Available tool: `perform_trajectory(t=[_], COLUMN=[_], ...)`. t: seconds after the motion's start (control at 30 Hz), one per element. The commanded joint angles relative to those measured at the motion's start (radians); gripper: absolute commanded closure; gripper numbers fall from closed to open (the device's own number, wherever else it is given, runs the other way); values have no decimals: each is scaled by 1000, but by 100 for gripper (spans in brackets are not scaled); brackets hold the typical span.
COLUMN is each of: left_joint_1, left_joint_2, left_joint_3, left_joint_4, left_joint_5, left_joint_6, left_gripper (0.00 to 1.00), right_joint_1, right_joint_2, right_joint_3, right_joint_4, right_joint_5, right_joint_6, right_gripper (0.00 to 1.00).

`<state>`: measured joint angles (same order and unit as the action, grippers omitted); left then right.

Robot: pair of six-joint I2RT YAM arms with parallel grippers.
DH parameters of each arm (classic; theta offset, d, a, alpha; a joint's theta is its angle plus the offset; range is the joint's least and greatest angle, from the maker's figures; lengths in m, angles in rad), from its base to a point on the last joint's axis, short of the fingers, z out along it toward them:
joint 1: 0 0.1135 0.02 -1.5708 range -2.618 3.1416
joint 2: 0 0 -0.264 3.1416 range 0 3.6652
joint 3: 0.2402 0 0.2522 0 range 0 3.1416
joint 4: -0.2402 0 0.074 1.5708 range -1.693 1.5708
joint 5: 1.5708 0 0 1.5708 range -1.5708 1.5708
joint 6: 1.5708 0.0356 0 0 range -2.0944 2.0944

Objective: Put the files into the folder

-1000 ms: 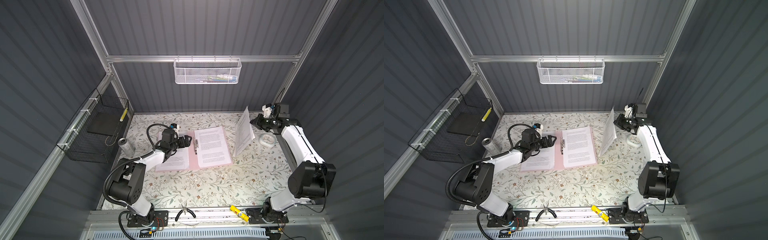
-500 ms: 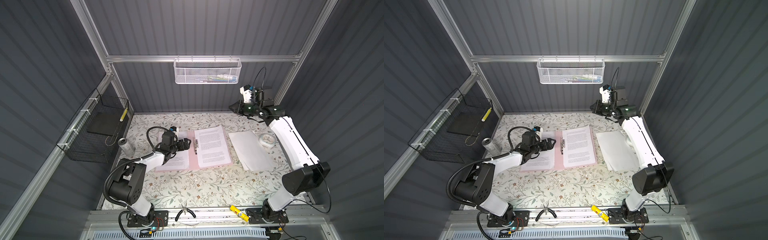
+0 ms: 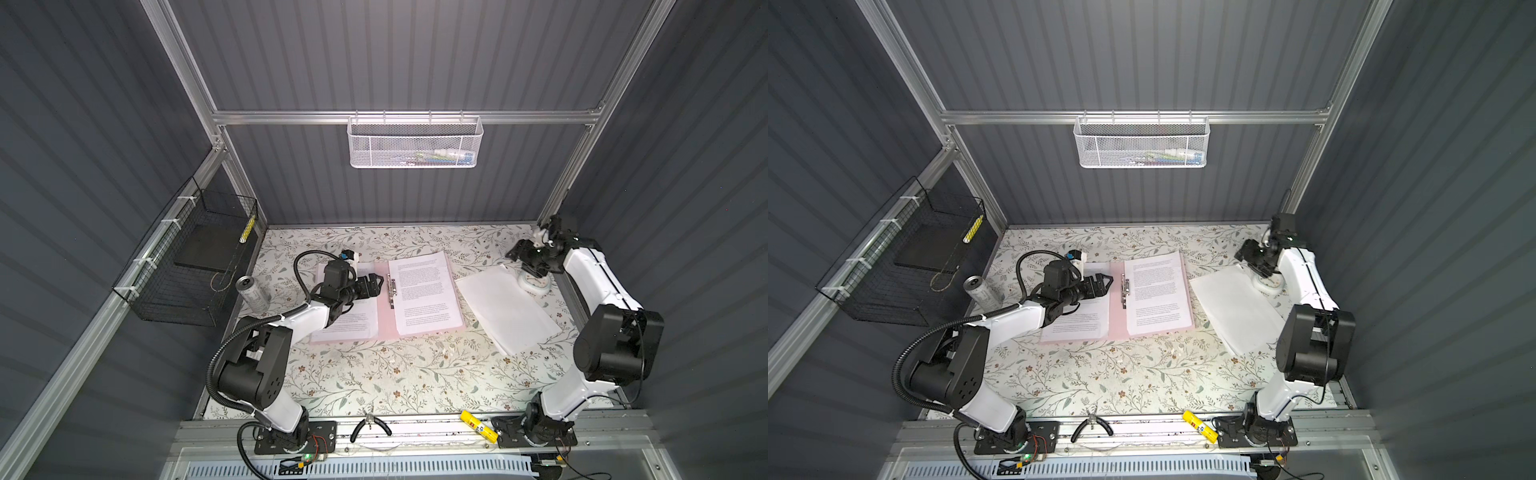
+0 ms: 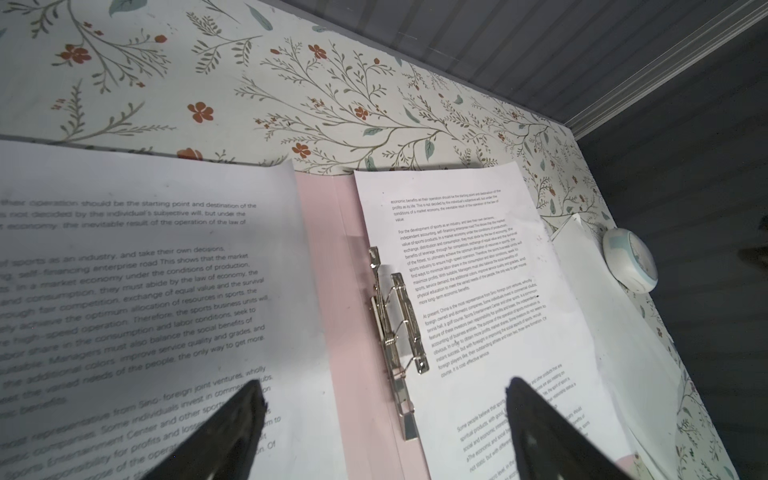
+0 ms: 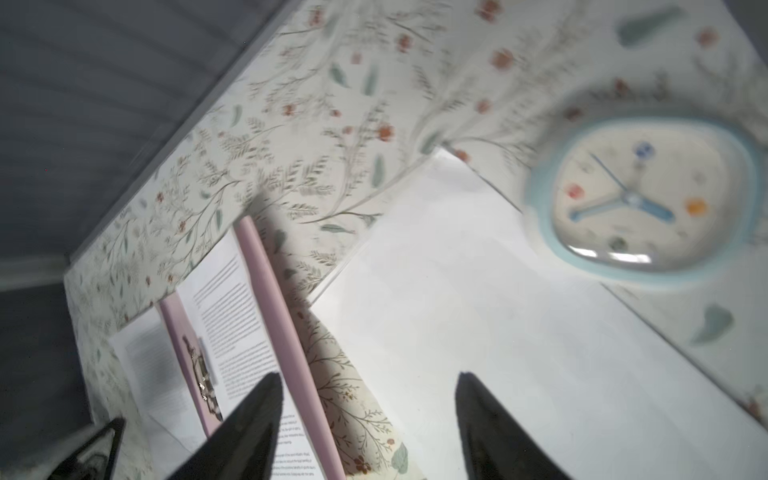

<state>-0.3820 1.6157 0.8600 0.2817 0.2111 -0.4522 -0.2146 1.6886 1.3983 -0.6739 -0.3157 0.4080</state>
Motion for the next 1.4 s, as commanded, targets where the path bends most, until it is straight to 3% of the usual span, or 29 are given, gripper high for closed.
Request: perform_trajectory(t=[0.0, 0.17, 0.33, 0.6, 1.03, 1.37], left_joint_1=[-47, -171, -293, -353, -372, -385], left_joint_2=[31, 148, 317, 578, 755, 820], left_joint_3=[104, 311, 526, 809, 965, 1054], left_joint_4=[-48, -125, -199, -200, -141, -131], left_joint_5=[-5, 18, 36, 159, 244, 264], left_joint_6=[12, 4, 30, -15, -101, -135], left_gripper=[8, 8, 8, 10, 11, 13], right_joint_1=[-38, -123, -221, -262, -272, -275], right_joint_2=[-85, -93, -126, -100, -30, 72], right_joint_3=[-85, -209, -309, -343, -373, -337], right_joint_4=[24, 22, 80, 88, 81, 77], right_joint_5=[3, 120, 147, 211, 353, 191], right_joint_6=[16, 17, 46, 44, 35, 9], right_gripper=[20, 18, 17, 17, 16, 17])
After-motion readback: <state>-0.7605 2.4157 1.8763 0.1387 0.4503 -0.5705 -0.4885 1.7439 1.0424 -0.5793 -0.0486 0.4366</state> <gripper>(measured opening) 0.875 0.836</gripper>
